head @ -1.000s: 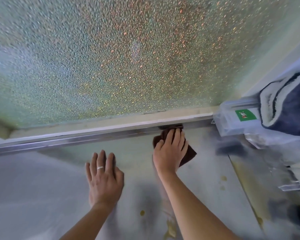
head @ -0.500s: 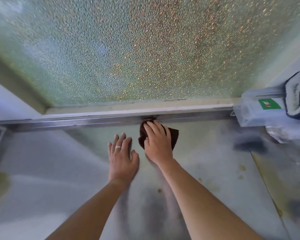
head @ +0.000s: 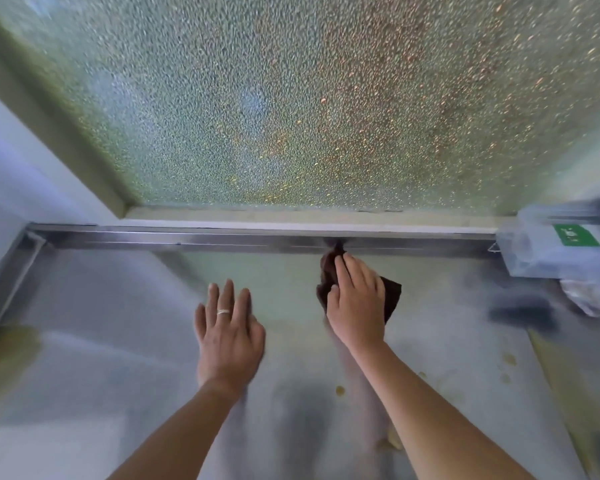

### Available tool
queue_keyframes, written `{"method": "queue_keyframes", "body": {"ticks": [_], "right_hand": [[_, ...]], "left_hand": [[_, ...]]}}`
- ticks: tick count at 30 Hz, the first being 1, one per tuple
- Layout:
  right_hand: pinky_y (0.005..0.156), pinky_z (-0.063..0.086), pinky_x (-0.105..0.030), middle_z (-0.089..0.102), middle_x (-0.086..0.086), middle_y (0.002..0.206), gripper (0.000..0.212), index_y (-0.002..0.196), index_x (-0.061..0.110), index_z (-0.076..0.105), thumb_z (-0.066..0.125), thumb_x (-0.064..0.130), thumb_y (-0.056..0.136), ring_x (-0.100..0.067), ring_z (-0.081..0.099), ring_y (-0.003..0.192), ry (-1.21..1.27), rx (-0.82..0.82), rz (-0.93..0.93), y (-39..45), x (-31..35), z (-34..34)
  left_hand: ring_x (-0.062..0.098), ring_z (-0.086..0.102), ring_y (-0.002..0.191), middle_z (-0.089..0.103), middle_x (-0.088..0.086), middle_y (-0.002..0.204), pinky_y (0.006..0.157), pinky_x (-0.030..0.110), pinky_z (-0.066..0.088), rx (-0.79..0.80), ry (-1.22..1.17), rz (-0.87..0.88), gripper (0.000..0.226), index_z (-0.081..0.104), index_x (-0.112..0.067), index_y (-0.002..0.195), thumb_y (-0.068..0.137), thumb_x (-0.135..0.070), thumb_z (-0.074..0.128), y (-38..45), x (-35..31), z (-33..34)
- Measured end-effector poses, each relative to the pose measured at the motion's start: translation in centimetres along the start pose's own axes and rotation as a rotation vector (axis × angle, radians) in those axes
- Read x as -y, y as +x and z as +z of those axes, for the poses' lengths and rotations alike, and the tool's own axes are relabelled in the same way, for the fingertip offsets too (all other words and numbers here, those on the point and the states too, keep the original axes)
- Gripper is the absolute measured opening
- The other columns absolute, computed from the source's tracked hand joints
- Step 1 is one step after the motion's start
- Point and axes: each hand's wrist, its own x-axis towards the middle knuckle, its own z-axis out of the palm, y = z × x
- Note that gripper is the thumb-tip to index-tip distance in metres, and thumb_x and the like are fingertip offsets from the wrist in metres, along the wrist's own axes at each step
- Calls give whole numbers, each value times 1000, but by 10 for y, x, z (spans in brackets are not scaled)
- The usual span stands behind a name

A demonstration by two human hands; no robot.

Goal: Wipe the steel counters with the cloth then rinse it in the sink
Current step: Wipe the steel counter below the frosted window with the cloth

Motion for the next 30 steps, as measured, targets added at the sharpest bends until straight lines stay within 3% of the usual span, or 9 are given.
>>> {"method": "queue_keyframes", "body": {"ticks": [5,11,19,22,25,30], "right_hand": [[112,36,-45,57,1,142,50,139,17,58,45,20,91,-26,51,131,32,-1,-157,26,40,10],[109,35,-47,54,-2,138,47,132,19,59,45,21,87,-30,50,125,60,40,-217,35,86,22],[113,37,-46,61,5,135,52,129,25,67,42,20,84,-25,55,126,257,54,-389,51,90,34],[123,25,-43,52,2,153,53,140,24,61,43,20,90,-24,44,144,221,78,-487,35,70,34],[127,13,-40,35,5,164,54,152,26,47,43,27,98,-20,26,154,148,135,-448,2,59,27],[126,16,-43,23,7,169,55,157,29,35,35,36,102,-17,14,157,93,217,-310,-71,61,5]], "left_hand": [[32,12,156,32,7,164,124,53,15,9,20,8,51,44,-23,144,94,-32,39,2,2,1],[35,15,155,34,10,162,124,53,17,8,33,14,48,46,-22,141,93,-28,44,3,1,-1],[33,17,155,37,9,160,124,51,18,-29,5,8,44,49,-21,137,94,-27,41,6,0,0],[33,17,155,38,10,159,123,51,19,-45,-19,15,43,49,-21,135,94,-27,37,5,1,0],[32,15,156,37,9,161,125,52,16,-43,-52,27,46,48,-19,139,96,-28,35,2,5,1],[27,7,158,30,3,165,127,52,5,28,-128,93,55,39,-16,152,99,-29,32,-4,11,-5]]}}
